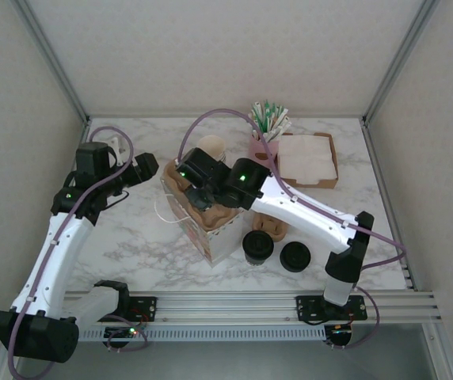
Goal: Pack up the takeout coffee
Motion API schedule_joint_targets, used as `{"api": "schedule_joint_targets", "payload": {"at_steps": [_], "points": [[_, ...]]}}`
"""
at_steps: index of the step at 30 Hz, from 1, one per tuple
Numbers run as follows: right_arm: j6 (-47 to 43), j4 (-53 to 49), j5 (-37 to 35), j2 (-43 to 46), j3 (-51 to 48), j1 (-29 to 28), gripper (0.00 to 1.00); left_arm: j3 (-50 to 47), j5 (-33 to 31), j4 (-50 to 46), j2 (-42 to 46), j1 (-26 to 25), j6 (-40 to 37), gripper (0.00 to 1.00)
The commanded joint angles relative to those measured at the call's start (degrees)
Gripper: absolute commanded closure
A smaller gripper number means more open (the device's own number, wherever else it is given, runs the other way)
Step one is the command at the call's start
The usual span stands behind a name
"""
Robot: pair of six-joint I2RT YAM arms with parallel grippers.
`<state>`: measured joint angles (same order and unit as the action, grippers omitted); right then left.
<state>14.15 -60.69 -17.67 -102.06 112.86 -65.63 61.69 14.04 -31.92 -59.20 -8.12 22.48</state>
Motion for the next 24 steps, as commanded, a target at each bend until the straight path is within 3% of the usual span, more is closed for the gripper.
{"api": "schedule_joint_targets", "payload": {"at_steps": [1, 24], "points": [[0.9, -2.3, 1.5, -1.4, 2.0, 0.8, 0.71, -0.9, 1.3, 1.1, 0.0, 0.5, -0.3, 0.13], [1.3, -4.2, 3.8, -3.5, 2.2, 1.2, 0.72, -1.4, 3.2, 1.0, -0.7, 0.5, -1.0, 0.13]]}}
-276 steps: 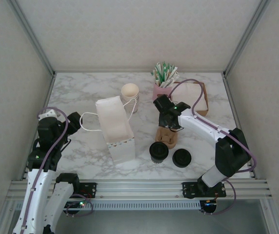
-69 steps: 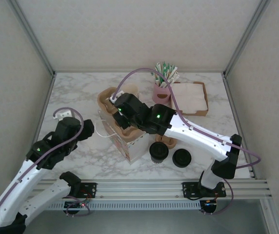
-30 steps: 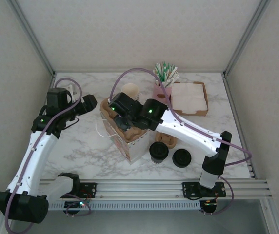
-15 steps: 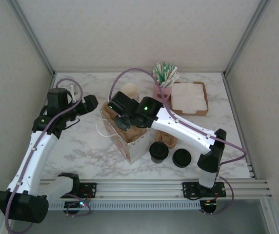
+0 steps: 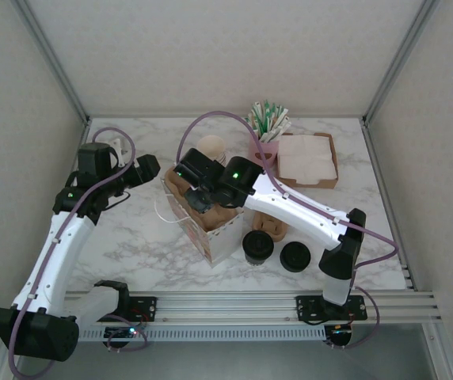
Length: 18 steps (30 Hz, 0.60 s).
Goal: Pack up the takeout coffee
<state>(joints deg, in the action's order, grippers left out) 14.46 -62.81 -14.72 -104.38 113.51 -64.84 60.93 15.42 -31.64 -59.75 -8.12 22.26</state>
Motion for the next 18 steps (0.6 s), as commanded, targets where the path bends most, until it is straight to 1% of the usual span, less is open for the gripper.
{"api": "schedule_joint_targets", "payload": {"at_steps": [1, 18], "points": [[1.1, -2.4, 0.7, -1.3, 1.5, 0.3, 0.72, -0.7, 2.1, 0.8, -0.3, 0.5, -0.7, 0.13], [2.3, -3.5, 1.7, -2.1, 0.1, 0.4, 0.73, -0.6, 4.3, 0.7, -1.3, 0.3, -0.7, 0.13]]}}
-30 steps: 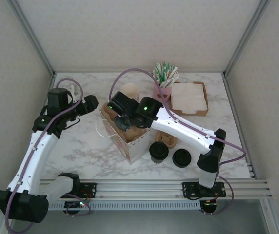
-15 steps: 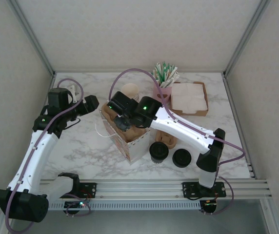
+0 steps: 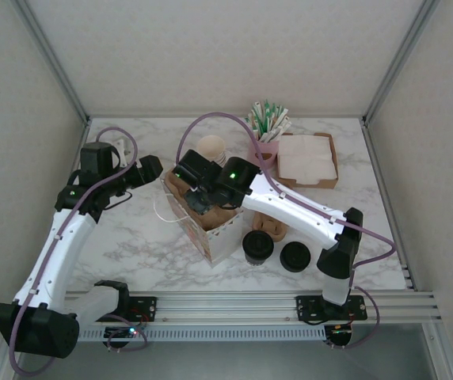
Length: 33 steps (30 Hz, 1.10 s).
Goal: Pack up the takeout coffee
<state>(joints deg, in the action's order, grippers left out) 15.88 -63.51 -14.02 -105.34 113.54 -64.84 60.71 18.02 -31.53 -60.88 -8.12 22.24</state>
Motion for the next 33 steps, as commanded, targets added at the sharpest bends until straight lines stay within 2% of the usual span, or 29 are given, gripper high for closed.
{"api": "schedule_joint_targets", "payload": {"at_steps": [1, 4, 15, 33], "points": [[1.0, -2.5, 1.3, -0.9, -0.2, 0.3, 0.73, -0.4, 1.8, 0.7, -0.1, 0.3, -0.7, 0.13], [1.1, -1.3, 2.8, -0.1, -1.4, 0.4, 0.73, -0.5, 2.4, 0.8, -0.2, 0.3, -0.7, 0.13], [2.7, -3.4, -0.1, -1.1, -2.3, 0.3, 0.73, -0.5, 2.6, 0.8, -0.5, 0.2, -0.5, 0.14], [0.5, -4.8, 1.1, -5.5, 2.0, 0.8, 0.72, -0.6, 2.8, 0.9, -0.4, -0.1, -0.6, 0.14]]}}
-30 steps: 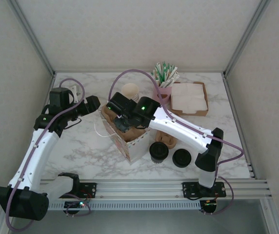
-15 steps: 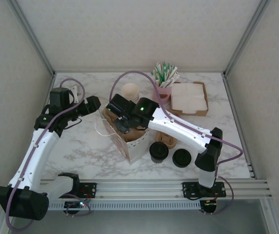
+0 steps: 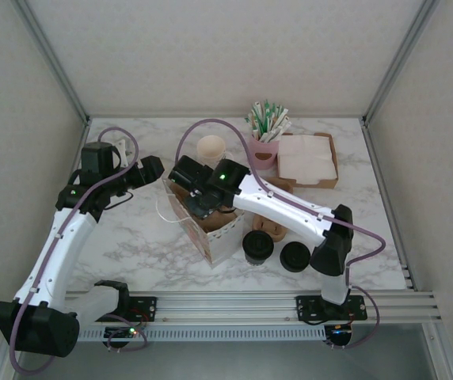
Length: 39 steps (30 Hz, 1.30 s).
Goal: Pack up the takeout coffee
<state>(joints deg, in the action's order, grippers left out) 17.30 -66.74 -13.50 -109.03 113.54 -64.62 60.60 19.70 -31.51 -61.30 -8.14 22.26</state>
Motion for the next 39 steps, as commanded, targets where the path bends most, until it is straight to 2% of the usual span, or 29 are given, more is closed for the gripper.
{"api": "schedule_joint_targets", "payload": {"at_steps": [1, 9, 39], "points": [[-0.9, -1.6, 0.8, -2.2, 2.1, 0.7, 0.72, -0.5, 1.1, 0.9, 0.0, 0.0, -0.6, 0.14], [-1.3, -1.1, 3.0, -3.8, 1.7, 1.7, 0.72, -0.6, 0.9, 0.8, 0.0, -0.2, -0.5, 0.14], [-1.2, -2.1, 3.6, -8.7, -1.2, 2.4, 0.72, -0.5, 0.8, 0.4, -0.1, -0.5, -0.7, 0.14]]}}
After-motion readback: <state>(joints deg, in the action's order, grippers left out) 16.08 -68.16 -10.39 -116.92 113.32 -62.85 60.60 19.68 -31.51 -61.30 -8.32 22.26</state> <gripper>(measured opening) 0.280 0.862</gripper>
